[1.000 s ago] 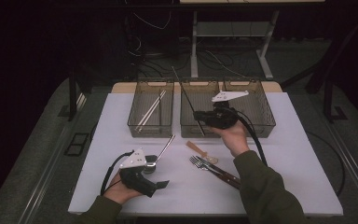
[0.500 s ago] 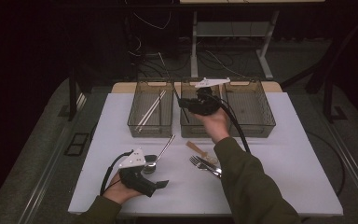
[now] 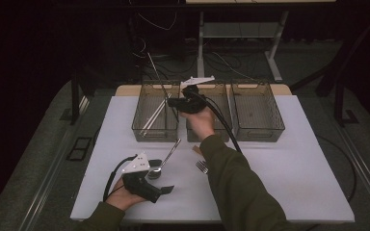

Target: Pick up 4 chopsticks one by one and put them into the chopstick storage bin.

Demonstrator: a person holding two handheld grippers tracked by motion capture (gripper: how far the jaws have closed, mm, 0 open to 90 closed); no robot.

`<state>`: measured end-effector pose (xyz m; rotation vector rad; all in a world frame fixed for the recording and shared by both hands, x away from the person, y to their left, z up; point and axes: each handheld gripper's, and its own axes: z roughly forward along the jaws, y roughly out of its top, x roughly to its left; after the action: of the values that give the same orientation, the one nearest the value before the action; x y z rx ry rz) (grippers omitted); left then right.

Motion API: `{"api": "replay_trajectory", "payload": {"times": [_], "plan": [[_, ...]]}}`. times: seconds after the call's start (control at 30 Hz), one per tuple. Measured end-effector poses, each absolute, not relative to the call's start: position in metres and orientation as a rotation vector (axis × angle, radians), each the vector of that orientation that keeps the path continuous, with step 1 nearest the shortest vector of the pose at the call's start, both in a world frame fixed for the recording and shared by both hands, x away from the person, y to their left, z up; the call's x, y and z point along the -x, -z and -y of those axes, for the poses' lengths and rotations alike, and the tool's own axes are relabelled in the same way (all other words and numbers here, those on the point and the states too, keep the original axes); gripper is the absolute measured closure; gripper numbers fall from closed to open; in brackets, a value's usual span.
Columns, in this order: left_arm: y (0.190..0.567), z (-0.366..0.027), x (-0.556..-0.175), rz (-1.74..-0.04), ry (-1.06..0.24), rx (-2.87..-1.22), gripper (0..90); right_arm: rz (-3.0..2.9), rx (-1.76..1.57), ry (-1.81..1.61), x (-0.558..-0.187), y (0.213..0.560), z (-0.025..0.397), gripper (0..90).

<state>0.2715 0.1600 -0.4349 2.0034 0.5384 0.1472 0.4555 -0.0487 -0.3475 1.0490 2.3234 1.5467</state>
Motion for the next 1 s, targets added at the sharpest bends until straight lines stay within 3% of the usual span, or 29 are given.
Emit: {"api": "replay_trajectory", "payload": {"times": [0.67, 1.0], "plan": [[0.435, -0.16, -0.272, -0.526, -0.152, -2.013, 0.0, -2.449, -1.11, -1.303, -0.457, 0.385, 0.01, 83.9], [0.435, -0.16, -0.272, -0.529, -0.151, -2.014, 0.0, -2.408, -1.093, -1.352, -0.455, 0.371, 0.018, 59.2]]}}
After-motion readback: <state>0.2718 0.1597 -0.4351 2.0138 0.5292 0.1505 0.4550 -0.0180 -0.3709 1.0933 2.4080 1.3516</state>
